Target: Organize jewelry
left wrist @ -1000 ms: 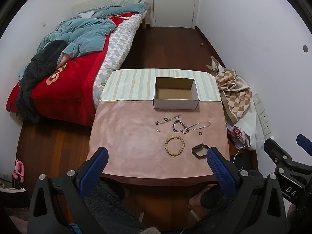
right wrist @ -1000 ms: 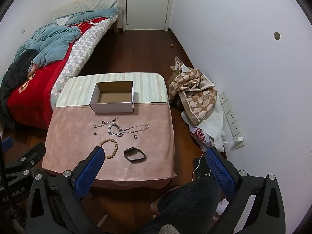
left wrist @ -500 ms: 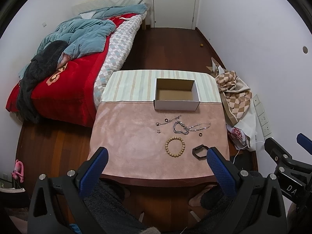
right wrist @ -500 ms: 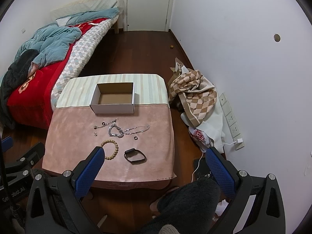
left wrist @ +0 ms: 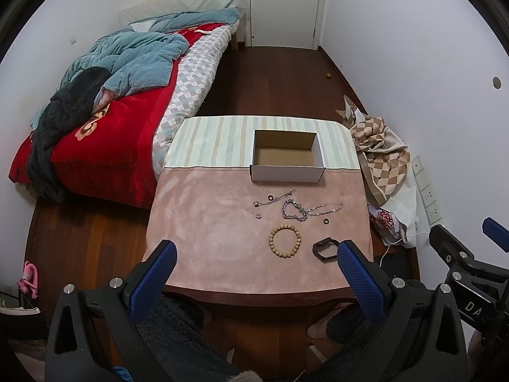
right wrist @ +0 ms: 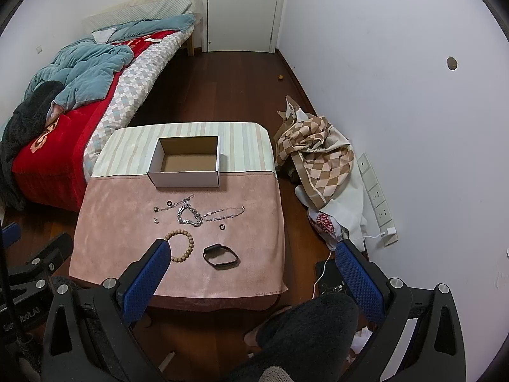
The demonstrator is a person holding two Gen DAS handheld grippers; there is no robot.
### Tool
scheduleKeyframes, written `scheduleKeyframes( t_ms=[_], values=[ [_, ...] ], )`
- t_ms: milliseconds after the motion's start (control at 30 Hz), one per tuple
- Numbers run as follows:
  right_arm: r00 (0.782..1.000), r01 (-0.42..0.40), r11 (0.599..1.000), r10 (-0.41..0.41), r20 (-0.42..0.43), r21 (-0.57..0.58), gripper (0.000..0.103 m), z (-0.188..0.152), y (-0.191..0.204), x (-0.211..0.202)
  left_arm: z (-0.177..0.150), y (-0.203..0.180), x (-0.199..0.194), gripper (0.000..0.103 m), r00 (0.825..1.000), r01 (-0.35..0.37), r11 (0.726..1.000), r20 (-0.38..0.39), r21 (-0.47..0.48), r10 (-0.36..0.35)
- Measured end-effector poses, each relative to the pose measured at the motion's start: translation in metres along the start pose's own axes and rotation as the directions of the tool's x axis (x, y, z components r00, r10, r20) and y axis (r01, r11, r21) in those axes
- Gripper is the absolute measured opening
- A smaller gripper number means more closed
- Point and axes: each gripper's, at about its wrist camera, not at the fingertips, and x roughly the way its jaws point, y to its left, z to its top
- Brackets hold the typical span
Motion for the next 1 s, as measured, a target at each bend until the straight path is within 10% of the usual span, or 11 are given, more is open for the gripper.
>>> scheduleKeyframes(
  t_ms=[533,767,1000],
  values=[
    [1.000,0.010,0.998,-0.011,0.006,0.059,0.103,0.011,-0.012,0.025,0.009,0.003,0.022,0.103,0.999,-0.031,0.999,0.017,-0.034,0.032],
    [0.993,0.001,0.991,0.015,-0.118,0.136,0.103,-0.002,-0.025,0.124,0.023,0.004,0.097,0.103,0.993,-0.107,0.994,-0.040,-0.006,0.107],
    [0.938,-0.054,0.982,0.112,-0.327,0.180,0.089,-0.046,-0.017,0.258,0.006,-0.004,0.200,0.103,0.966,-0.125,0.991,-0.220,0.057,0.135]
  ],
)
